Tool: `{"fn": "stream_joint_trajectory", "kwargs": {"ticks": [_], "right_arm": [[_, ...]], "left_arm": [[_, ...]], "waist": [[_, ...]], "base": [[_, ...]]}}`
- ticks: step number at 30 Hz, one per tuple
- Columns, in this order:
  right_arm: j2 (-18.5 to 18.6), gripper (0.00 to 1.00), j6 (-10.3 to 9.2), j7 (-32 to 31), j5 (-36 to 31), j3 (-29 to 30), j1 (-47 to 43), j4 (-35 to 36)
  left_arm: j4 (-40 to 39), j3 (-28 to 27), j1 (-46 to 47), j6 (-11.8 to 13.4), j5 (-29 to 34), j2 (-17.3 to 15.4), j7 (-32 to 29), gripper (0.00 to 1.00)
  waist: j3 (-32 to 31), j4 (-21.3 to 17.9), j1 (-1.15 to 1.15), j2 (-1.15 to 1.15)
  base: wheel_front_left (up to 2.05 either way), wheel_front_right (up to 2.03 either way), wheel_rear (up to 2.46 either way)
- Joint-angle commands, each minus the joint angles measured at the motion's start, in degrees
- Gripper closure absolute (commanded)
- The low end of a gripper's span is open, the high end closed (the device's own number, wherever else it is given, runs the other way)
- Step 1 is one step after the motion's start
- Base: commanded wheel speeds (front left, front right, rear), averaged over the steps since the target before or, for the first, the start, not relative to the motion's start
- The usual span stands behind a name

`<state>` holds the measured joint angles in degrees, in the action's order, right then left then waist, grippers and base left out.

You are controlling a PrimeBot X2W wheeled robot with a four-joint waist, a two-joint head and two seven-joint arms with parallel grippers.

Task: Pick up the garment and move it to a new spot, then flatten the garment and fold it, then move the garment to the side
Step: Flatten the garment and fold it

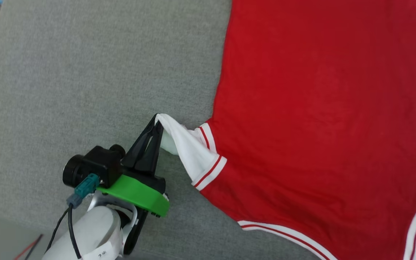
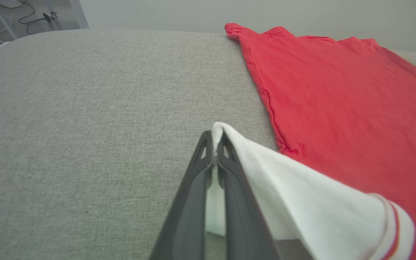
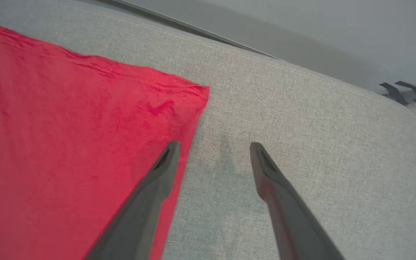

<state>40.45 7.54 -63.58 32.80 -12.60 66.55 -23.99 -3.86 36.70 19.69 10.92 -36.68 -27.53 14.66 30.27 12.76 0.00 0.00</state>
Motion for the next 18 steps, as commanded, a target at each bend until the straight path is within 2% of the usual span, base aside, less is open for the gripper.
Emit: {"fn": "stream_joint_trajectory", "kwargs": {"ticks": [1, 5, 10, 11, 12, 13, 18], "right_arm": [[-0.78, 0.0, -0.05, -0.12, -1.0, 0.04, 0.92, -1.2], [-2.48, 0.0, -0.05, 0.96, -2.31, -0.08, -0.25, -5.74], [-1.5, 0.0, -0.05, 0.0, -0.97, -1.8, -4.6, -7.56], [-1.32, 0.28, -0.05, 0.03, -0.49, -1.89, -4.96, -7.52], [-1.1, 0.81, -0.05, 0.27, -0.04, -2.05, -5.34, -7.35], [-0.95, 1.0, -0.05, 0.66, 0.27, -2.06, -5.5, -7.18], [-1.33, 1.0, -0.05, 6.26, 1.83, -1.94, -3.74, -5.83]], "left_arm": [[-0.12, -0.28, 1.34, -0.2, 1.09, 0.36, 0.34, 1.0], [-0.07, -1.01, 2.35, -0.91, 2.23, 1.87, 0.34, 1.0], [0.15, -2.04, 2.01, -1.33, 3.53, 2.55, 0.34, 1.0], [0.24, -2.22, 1.85, -1.38, 3.66, 2.57, 0.34, 1.0], [0.4, -2.34, 1.65, -1.48, 3.86, 2.54, 0.34, 1.0], [0.58, -2.37, 1.47, -1.57, 3.98, 2.49, 0.34, 1.0], [1.43, -3.37, -0.16, -1.53, 4.49, 2.18, 0.34, 1.0]], "waist": [[6.09, 4.71, 0.0, 0.0], [7.84, 5.45, 0.0, 0.0], [7.65, 4.93, 0.0, 0.0], [7.52, 4.74, 0.0, 0.0], [7.21, 4.48, 0.0, 0.0], [6.9, 4.27, 0.0, 0.0], [3.08, 2.27, 0.0, 0.0]], "base": [[0.0, 0.0, 0.0], [0.0, 0.0, 0.0], [0.0, 0.0, 0.0], [0.0, 0.0, 0.0], [0.0, 0.0, 0.0], [0.0, 0.0, 0.0], [0.0, 0.0, 0.0]]}}
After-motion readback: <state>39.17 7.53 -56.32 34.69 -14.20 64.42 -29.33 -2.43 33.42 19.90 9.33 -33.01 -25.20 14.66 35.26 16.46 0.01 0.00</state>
